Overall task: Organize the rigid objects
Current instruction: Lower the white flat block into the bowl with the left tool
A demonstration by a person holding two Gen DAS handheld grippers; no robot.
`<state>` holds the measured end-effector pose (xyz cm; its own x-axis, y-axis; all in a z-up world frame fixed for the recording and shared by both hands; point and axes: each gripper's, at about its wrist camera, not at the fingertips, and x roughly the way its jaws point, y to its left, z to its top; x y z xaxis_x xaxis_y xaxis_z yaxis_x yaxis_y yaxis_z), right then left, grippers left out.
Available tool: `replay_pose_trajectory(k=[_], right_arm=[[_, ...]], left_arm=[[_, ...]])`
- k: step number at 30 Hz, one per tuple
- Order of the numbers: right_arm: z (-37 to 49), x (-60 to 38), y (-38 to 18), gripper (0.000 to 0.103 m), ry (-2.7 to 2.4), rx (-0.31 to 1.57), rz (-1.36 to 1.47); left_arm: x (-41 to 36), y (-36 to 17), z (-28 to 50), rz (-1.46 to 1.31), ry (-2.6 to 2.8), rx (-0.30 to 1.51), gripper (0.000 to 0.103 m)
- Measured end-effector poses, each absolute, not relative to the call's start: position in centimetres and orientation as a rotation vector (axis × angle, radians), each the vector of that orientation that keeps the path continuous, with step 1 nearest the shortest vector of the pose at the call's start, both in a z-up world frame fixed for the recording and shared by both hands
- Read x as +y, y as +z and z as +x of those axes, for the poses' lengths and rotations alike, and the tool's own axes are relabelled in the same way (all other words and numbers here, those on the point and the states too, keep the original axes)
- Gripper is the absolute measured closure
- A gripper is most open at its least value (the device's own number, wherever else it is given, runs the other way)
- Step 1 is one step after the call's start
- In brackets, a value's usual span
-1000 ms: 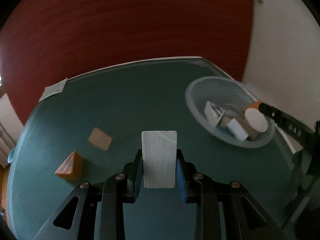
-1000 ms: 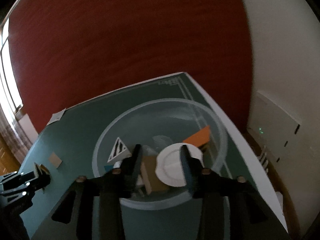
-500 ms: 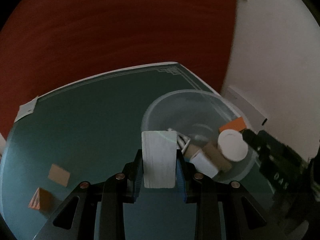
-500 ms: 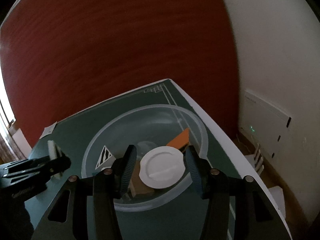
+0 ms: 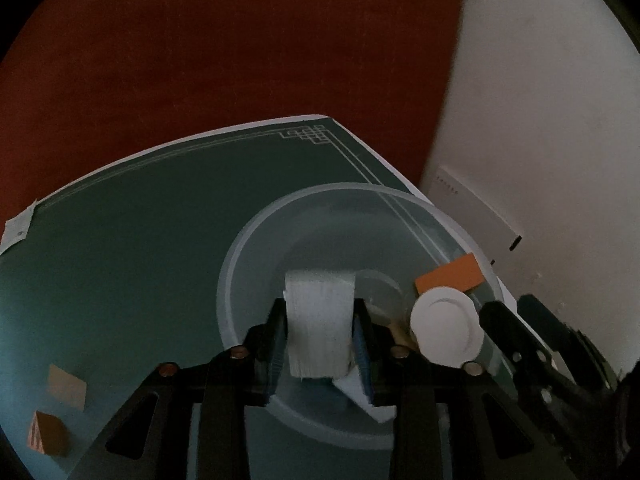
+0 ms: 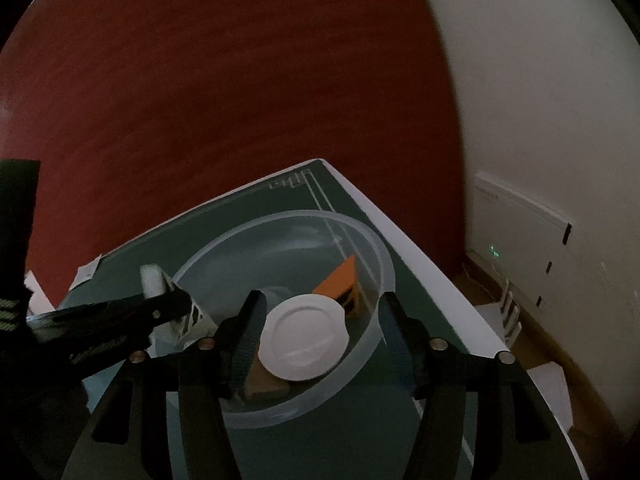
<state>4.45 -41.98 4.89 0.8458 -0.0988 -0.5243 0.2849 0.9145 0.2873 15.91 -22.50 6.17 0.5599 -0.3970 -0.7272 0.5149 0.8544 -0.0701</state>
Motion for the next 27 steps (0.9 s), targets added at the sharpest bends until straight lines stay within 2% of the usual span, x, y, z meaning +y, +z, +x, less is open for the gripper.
replay_pose_trajectory(k=[1, 2, 3, 27], right_arm=[[4.5, -42.0, 4.9, 0.043, -0.208, 0.527, 0.368], [4.5, -42.0, 4.9, 0.043, -0.209, 0.527, 0.368], [4.5, -42.0, 4.9, 0.043, -0.210, 0.526, 0.368], [4.6, -42.1, 4.6, 0.043, -0.196, 0.540, 0.371]], left_arm=[[-22.5, 6.2, 16.1, 0.151, -0.537, 0.814, 0.042], [-22.2, 6.2, 16.3, 0.141, -0.527, 0.801, 0.028], [-21.9, 6.3, 16.3, 0.139, -0.518, 0.787, 0.025], [-18.6, 4.8, 16.0, 0.173, -0.402, 0.781, 0.017]])
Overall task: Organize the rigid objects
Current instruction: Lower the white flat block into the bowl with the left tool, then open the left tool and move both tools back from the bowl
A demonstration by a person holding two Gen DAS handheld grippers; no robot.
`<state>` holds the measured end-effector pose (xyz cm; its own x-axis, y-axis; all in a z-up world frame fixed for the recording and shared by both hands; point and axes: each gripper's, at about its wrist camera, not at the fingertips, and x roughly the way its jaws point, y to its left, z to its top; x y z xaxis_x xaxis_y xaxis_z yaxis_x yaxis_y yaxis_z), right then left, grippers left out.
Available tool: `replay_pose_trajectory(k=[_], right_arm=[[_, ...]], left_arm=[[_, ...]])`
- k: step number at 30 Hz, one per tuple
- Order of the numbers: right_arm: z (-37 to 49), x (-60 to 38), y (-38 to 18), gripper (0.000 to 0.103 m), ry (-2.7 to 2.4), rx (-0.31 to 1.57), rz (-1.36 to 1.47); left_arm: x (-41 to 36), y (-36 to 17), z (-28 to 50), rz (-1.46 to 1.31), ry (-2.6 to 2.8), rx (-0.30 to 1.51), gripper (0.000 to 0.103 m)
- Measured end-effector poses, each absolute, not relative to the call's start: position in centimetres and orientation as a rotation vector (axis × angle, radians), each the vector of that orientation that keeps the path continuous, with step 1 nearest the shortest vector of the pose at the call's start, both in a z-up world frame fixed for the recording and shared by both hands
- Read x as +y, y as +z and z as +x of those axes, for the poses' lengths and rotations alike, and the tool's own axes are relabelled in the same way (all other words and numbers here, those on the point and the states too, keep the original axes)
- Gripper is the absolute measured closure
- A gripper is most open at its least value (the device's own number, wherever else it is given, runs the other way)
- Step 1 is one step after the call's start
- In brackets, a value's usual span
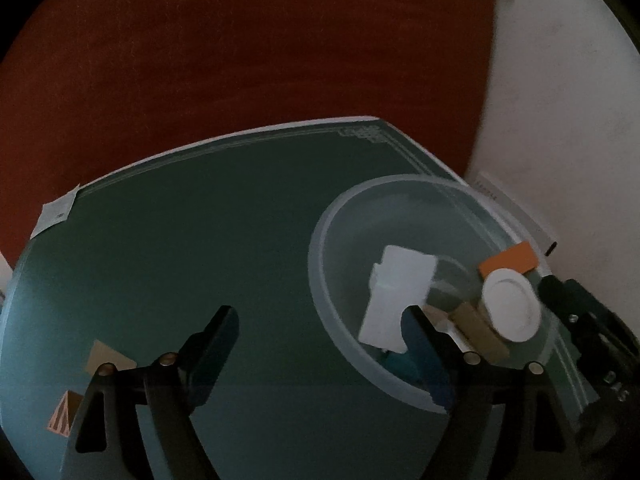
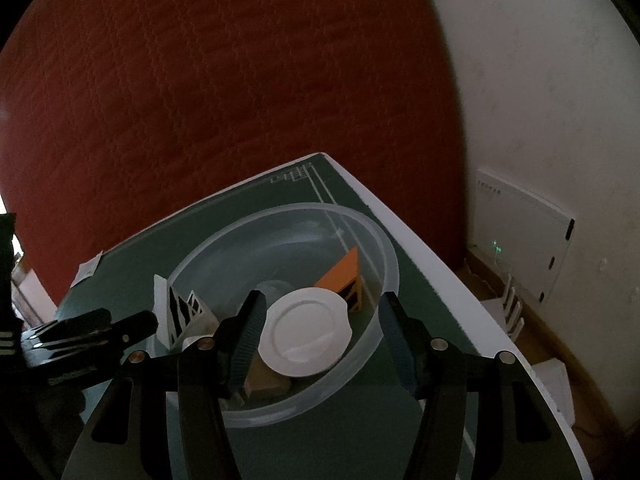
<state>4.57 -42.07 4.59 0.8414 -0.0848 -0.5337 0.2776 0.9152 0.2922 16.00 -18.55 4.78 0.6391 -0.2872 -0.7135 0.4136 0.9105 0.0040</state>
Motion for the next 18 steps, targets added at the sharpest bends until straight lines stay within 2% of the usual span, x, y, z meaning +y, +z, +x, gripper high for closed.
replay_pose_trajectory(k=[10, 18], right_arm=[[4.7, -42.0, 4.5, 0.043, -0.195, 0.546, 0.372], [4.7, -42.0, 4.5, 0.043, -0.195, 0.545, 0.370]], left_arm=[[-19.7, 4.4, 15.1, 0.179, -0.452, 0.799, 0.016], [-19.8, 4.0, 17.9, 0.239, -0.315, 0.760, 0.016]])
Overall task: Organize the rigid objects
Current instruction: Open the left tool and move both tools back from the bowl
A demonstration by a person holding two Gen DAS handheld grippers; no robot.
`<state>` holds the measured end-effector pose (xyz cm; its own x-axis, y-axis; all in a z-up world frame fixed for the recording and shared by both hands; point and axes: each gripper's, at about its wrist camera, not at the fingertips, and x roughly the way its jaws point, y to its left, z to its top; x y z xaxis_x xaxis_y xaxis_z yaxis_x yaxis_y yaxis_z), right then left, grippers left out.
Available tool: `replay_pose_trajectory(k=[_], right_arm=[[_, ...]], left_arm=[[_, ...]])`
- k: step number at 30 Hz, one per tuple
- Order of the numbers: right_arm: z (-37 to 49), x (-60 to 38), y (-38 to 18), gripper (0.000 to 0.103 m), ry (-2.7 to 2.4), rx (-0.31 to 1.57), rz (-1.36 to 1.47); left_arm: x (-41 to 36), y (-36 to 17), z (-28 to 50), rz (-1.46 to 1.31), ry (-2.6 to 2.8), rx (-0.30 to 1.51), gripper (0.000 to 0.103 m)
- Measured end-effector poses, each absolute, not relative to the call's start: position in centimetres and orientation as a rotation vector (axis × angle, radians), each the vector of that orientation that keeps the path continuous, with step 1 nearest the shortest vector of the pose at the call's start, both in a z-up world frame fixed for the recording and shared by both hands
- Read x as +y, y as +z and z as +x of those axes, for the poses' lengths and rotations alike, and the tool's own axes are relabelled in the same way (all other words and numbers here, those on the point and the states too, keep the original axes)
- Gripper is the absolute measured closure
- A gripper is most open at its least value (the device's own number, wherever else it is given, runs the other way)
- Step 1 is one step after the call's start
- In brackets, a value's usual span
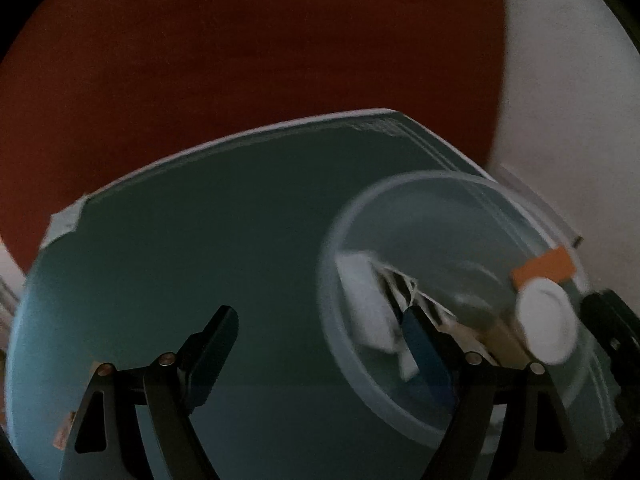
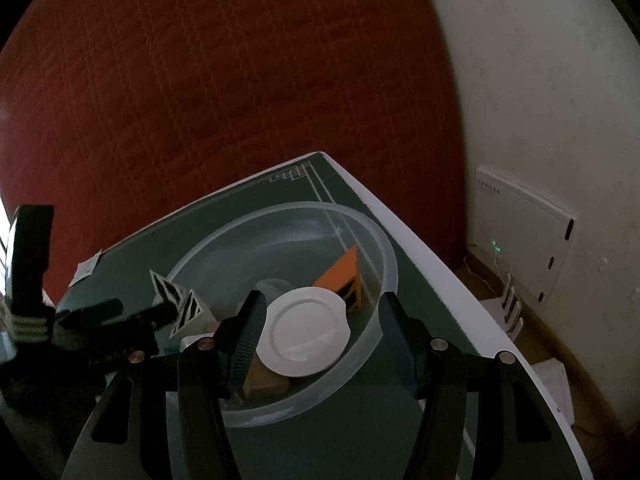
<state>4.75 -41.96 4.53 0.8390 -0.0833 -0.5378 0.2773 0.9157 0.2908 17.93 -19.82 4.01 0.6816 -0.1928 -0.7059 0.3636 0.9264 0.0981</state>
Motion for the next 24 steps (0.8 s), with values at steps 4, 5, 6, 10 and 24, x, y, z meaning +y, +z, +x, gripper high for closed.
replay_pose_trajectory(k=[4, 5, 6, 10, 24], right_arm=[[4.7, -42.1, 4.5, 0.043, -0.195, 0.548, 0.370], [4.7, -42.1, 4.5, 0.043, -0.195, 0.548, 0.369], [4.7, -42.2, 4.5, 0.043, -0.195, 0.547, 0.368], [4.6, -42.1, 4.6, 0.043, -0.193, 0.538, 0.361], [4.0, -40.3, 5.6, 0.043, -0.152, 0.469, 0.278]], left_arm=[[-19.4, 4.3, 18.3, 0.221, -0.316, 0.752, 0.016], [-19.4, 4.2, 18.2, 0.221, -0.319, 0.751, 0.016], [-19.3, 4.1, 18.1, 0.222, -0.319, 0.754, 0.016], [-19.0, 3.7, 18.0, 0.217, -0.319, 0.768, 0.016], [-16.9, 4.4, 16.2, 0.204, -0.290, 0.753, 0.014]])
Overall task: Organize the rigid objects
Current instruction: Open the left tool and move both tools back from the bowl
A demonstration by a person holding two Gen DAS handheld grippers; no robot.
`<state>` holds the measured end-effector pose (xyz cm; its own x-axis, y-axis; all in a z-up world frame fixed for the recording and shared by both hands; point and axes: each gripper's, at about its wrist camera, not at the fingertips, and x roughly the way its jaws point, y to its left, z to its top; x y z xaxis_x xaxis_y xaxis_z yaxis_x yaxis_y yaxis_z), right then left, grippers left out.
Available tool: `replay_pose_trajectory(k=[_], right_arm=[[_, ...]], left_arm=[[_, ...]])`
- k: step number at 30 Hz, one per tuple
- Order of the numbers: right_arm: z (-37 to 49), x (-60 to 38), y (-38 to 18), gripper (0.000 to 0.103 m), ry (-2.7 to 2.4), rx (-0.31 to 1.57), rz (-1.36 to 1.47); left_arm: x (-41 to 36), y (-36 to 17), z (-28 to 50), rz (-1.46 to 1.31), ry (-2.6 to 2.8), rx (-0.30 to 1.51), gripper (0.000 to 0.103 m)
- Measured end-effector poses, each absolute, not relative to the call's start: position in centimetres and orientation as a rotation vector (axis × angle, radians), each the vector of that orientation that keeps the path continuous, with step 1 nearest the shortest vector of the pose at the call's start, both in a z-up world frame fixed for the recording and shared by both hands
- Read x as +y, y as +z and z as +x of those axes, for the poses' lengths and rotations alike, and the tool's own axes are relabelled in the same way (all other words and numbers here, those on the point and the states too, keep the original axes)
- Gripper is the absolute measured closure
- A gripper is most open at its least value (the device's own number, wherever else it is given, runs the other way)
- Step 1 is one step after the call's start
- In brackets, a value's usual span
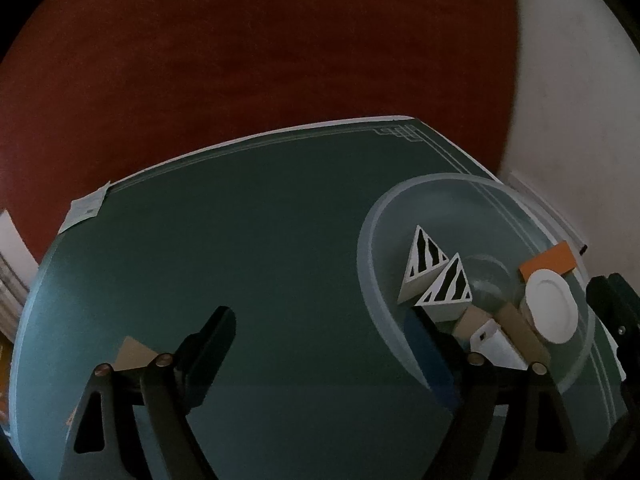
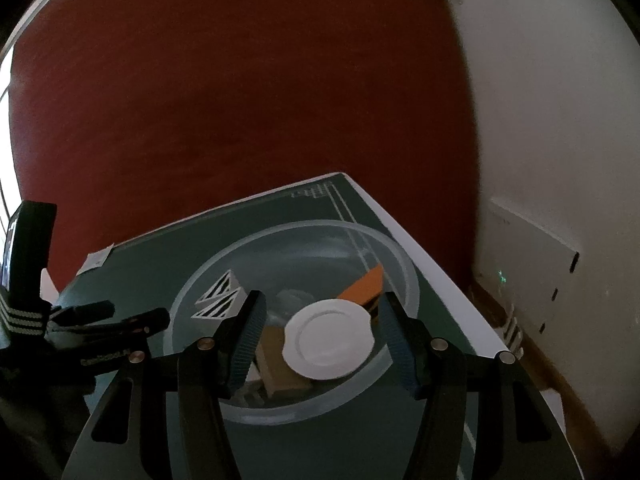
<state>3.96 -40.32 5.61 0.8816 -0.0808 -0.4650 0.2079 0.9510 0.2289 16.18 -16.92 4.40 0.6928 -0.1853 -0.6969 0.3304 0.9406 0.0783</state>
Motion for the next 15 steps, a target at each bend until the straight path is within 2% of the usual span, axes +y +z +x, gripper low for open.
replay_pose_trajectory(k=[5, 7, 9, 15], right_arm=[[4.3, -39.9, 5.5, 0.043, -0.129, 0.470, 0.259], [4.4, -39.8, 5.5, 0.041, -0.124, 0.470, 0.255], [4.4, -39.7, 5.4, 0.033, -0.114, 0.470, 0.249], [4.2, -39.1, 5.4, 0.033, -0.107, 0.467, 0.231]], left_arm=[[-16.0, 4.5, 15.6, 0.204, -0.269, 0.744, 0.013], [-15.5, 4.6, 15.2, 0.212, -0.255, 0.731, 0.012], [-15.1, 4.7, 14.9, 0.217, -0.244, 0.723, 0.010], [-13.6, 4.8, 14.0, 0.231, -0.207, 0.701, 0.008]])
